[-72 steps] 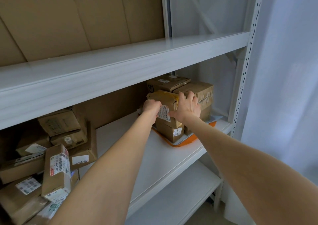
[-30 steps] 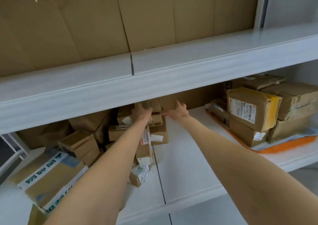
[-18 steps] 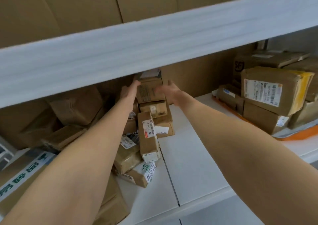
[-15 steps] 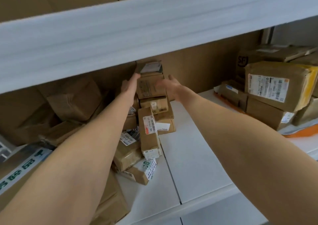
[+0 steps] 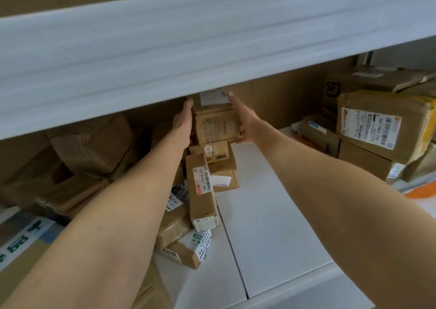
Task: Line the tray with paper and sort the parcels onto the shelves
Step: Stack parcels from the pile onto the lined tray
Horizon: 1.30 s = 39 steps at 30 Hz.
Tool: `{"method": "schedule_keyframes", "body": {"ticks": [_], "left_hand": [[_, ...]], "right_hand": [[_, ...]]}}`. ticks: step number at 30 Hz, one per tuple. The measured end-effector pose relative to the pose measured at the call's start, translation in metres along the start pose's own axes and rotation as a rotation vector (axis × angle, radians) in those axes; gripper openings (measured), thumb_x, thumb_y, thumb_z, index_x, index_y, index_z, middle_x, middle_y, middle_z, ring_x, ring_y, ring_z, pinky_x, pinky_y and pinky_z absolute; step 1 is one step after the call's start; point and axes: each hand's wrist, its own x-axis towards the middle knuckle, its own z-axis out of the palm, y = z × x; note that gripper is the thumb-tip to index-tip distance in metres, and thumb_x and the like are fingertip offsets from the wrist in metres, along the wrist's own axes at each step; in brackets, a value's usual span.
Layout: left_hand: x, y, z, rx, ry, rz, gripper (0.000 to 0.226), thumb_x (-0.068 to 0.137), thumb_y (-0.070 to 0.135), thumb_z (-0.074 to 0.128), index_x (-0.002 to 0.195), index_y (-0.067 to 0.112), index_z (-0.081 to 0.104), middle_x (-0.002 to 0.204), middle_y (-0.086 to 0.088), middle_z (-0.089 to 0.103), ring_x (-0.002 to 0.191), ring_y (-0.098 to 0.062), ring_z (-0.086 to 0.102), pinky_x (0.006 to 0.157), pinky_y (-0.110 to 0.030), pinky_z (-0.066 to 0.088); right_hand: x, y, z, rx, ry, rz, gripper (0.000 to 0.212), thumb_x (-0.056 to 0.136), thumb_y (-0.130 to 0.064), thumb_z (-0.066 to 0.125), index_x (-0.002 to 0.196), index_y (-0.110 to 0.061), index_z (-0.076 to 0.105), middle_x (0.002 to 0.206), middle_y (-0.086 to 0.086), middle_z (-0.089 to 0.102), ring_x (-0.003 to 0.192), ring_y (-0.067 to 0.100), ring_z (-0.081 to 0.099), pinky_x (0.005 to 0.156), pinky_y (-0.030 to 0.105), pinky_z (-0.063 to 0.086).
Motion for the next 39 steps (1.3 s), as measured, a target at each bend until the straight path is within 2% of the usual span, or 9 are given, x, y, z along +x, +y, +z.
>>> {"method": "schedule_keyframes", "body": {"ticks": [3, 8, 17, 22, 25, 27, 30, 35, 39], "left_hand": [[-0.004, -0.004, 0.01, -0.013, -0.042, -0.032, 0.06, 0.088, 0.062, 0.043, 0.128, 0.018, 0.05, 0.112, -0.01, 0.063, 0.103, -0.026, 0.057, 0.087, -0.041, 0.046], [-0.015, -0.001, 0.023, -0.028, -0.09, -0.072, 0.059, 0.086, 0.061, 0.048, 0.126, 0.018, 0.05, 0.111, -0.013, 0.063, 0.103, -0.028, 0.059, 0.096, -0.045, 0.046], [-0.065, 0.009, 0.051, 0.022, -0.313, -0.165, 0.059, 0.081, 0.063, 0.053, 0.119, 0.018, 0.055, 0.114, -0.017, 0.062, 0.107, -0.032, 0.057, 0.095, -0.049, 0.044], [-0.114, 0.013, 0.084, 0.055, -0.433, -0.195, 0.051, 0.081, 0.061, 0.056, 0.114, 0.021, 0.059, 0.107, -0.014, 0.064, 0.101, -0.028, 0.059, 0.083, -0.044, 0.048], [-0.14, 0.012, 0.107, 0.041, -0.463, -0.207, 0.041, 0.082, 0.054, 0.062, 0.107, 0.021, 0.063, 0.098, -0.011, 0.069, 0.091, -0.024, 0.064, 0.074, -0.038, 0.051], [-0.154, 0.008, 0.122, 0.051, -0.463, -0.19, 0.039, 0.081, 0.051, 0.066, 0.107, 0.021, 0.064, 0.098, -0.009, 0.071, 0.092, -0.025, 0.066, 0.083, -0.041, 0.053], [-0.176, 0.002, 0.14, 0.078, -0.44, -0.146, 0.046, 0.076, 0.048, 0.074, 0.112, 0.02, 0.064, 0.099, -0.008, 0.073, 0.097, -0.025, 0.067, 0.093, -0.047, 0.05], [-0.214, 0.006, 0.168, 0.067, -0.436, -0.065, 0.063, 0.072, 0.043, 0.079, 0.127, 0.024, 0.054, 0.1, -0.003, 0.073, 0.09, -0.022, 0.071, 0.071, -0.036, 0.056], [-0.244, 0.012, 0.195, 0.085, -0.511, -0.036, 0.053, 0.08, 0.041, 0.072, 0.127, 0.028, 0.054, 0.102, -0.004, 0.072, 0.093, -0.023, 0.069, 0.08, -0.039, 0.056]], "right_hand": [[-0.002, -0.001, -0.015, 0.016, 0.048, 0.091, 0.061, 0.07, -0.077, 0.06, 0.099, -0.024, 0.057, 0.089, 0.008, 0.069, 0.08, 0.027, 0.065, 0.058, 0.037, 0.05], [-0.013, 0.004, -0.043, 0.058, -0.032, 0.179, 0.04, 0.074, -0.052, 0.07, 0.099, -0.023, 0.058, 0.1, 0.013, 0.066, 0.092, 0.031, 0.061, 0.081, 0.049, 0.052], [-0.062, 0.007, -0.101, 0.068, -0.157, 0.23, 0.056, 0.071, -0.035, 0.078, 0.118, -0.02, 0.051, 0.119, 0.018, 0.054, 0.108, 0.04, 0.053, 0.094, 0.057, 0.048], [-0.112, 0.004, -0.149, 0.019, -0.188, 0.231, 0.065, 0.078, -0.028, 0.073, 0.135, -0.023, 0.041, 0.128, 0.019, 0.052, 0.113, 0.04, 0.053, 0.069, 0.047, 0.054], [-0.137, 0.004, -0.182, -0.039, -0.211, 0.228, 0.072, 0.078, -0.024, 0.071, 0.142, -0.025, 0.037, 0.134, 0.018, 0.051, 0.12, 0.04, 0.051, 0.083, 0.049, 0.053], [-0.153, 0.005, -0.202, -0.055, -0.203, 0.227, 0.071, 0.077, -0.022, 0.071, 0.14, -0.025, 0.039, 0.132, 0.017, 0.054, 0.119, 0.039, 0.053, 0.086, 0.049, 0.052], [-0.179, 0.005, -0.227, -0.058, -0.198, 0.231, 0.067, 0.076, -0.021, 0.071, 0.136, -0.023, 0.043, 0.129, 0.014, 0.056, 0.115, 0.036, 0.055, 0.073, 0.045, 0.057], [-0.215, 0.008, -0.263, -0.002, -0.164, 0.241, 0.063, 0.076, -0.027, 0.077, 0.131, -0.019, 0.046, 0.13, 0.015, 0.055, 0.116, 0.039, 0.054, 0.081, 0.055, 0.051], [-0.244, 0.012, -0.291, 0.149, -0.057, 0.219, 0.055, 0.068, -0.027, 0.085, 0.112, -0.018, 0.053, 0.121, 0.014, 0.057, 0.11, 0.037, 0.056, 0.078, 0.058, 0.056]]}}
